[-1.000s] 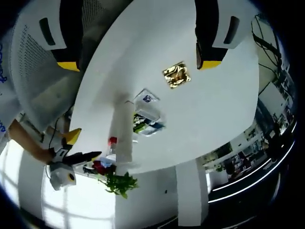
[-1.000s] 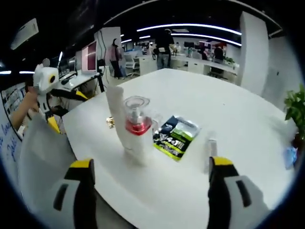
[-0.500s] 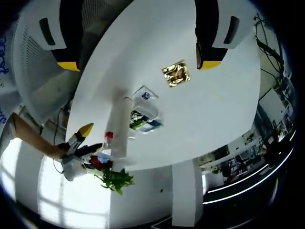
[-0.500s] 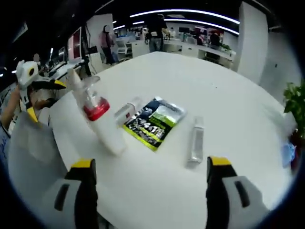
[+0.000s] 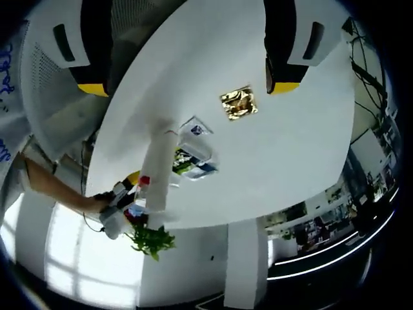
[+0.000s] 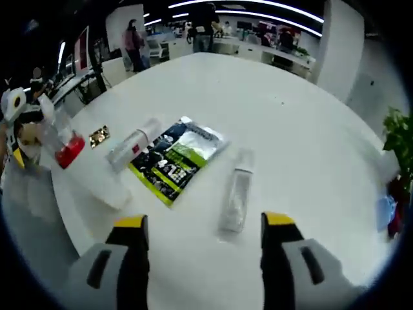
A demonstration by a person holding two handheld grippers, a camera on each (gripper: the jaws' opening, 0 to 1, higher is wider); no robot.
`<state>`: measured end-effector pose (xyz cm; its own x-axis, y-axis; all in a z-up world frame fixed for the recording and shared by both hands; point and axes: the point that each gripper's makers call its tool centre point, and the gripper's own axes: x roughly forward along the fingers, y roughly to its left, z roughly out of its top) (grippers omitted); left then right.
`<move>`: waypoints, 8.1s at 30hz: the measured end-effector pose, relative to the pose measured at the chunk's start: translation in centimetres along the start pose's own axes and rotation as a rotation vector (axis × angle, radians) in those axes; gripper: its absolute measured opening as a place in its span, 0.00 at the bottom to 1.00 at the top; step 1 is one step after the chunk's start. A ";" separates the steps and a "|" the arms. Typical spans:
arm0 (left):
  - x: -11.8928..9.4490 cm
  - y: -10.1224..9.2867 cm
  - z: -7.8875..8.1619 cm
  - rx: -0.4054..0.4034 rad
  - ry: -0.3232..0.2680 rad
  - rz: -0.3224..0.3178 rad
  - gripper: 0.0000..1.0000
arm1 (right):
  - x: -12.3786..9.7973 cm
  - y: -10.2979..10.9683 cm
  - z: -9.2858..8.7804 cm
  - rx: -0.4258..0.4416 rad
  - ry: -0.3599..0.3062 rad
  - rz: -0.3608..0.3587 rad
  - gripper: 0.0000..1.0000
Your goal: Arrange the skincare products in the storage area until every visible bottle or jar stands upright without overlapping.
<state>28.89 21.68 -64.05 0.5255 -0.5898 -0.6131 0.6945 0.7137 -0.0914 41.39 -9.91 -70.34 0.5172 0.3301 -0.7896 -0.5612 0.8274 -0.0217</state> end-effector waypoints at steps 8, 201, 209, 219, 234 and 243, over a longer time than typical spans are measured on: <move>-0.5 0.2 0.0 -0.036 -0.015 0.014 0.97 | 2.0 -1.6 -0.4 0.019 0.056 0.008 0.51; 0.0 -12.4 8.5 -0.059 -0.327 -0.474 0.19 | -10.3 27.0 5.2 -0.382 -0.491 0.416 0.25; -0.7 -13.5 7.8 0.067 -0.285 -0.554 0.19 | -10.6 27.9 4.4 -0.410 -0.463 0.476 0.26; -1.1 -14.1 7.7 0.164 -0.241 -0.637 0.19 | -10.9 28.9 4.1 -0.450 -0.428 0.544 0.25; -1.7 -16.0 5.9 0.362 -0.137 -0.814 0.19 | -11.5 30.7 1.9 -0.458 -0.328 0.702 0.23; -1.9 -16.7 4.9 0.477 -0.117 -0.868 0.20 | -11.6 31.4 0.8 -0.468 -0.277 0.771 0.24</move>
<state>18.75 9.04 -57.50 -0.2308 -0.8872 -0.3995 0.9722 -0.1939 -0.1311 18.27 12.60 -61.35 -0.0034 0.8566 -0.5160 -0.9840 0.0890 0.1541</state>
